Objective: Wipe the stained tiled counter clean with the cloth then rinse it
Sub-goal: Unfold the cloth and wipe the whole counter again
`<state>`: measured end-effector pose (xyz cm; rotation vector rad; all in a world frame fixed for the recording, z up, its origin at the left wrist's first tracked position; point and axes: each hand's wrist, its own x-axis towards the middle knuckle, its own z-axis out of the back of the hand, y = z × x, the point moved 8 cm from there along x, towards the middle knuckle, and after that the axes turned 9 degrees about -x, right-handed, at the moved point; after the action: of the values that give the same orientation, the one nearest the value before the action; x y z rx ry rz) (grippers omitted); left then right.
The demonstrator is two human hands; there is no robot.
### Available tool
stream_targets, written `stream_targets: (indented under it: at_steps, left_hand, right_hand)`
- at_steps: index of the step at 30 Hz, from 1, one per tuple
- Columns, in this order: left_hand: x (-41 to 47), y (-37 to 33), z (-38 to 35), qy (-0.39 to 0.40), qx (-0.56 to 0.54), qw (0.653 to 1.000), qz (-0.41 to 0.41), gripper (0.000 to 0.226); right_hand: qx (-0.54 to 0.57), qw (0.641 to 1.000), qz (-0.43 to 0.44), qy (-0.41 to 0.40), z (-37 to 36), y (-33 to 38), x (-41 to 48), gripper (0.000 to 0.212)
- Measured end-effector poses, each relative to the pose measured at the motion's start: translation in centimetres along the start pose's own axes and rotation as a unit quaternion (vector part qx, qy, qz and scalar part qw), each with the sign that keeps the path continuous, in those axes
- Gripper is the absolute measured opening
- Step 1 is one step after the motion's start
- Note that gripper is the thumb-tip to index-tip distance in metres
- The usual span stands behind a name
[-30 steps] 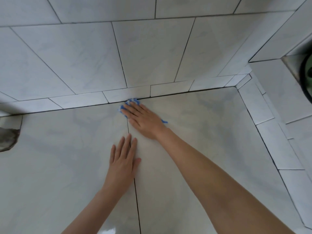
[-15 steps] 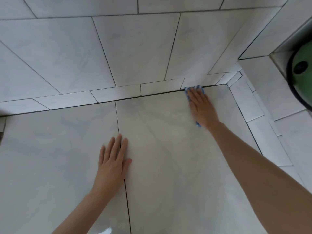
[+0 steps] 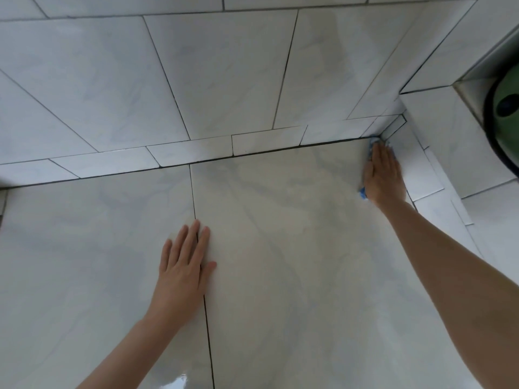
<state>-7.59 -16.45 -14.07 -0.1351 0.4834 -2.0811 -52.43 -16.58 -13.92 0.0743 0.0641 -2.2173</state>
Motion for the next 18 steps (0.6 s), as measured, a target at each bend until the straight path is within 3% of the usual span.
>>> stream_targets:
  at_steps: [8,18]
  left_hand:
    - [0.0,0.1,0.0,0.006,-0.003,1.000,0.001,0.061]
    - [-0.2,-0.1,0.7,0.004,-0.002,1.000,-0.009,0.060]
  right_hand:
    - [-0.009,1.000,-0.011,-0.016,-0.7,-2.5,-5.4,0.073]
    - [0.002,1.000,-0.007,-0.020,-0.7,-5.5,-13.8,0.068]
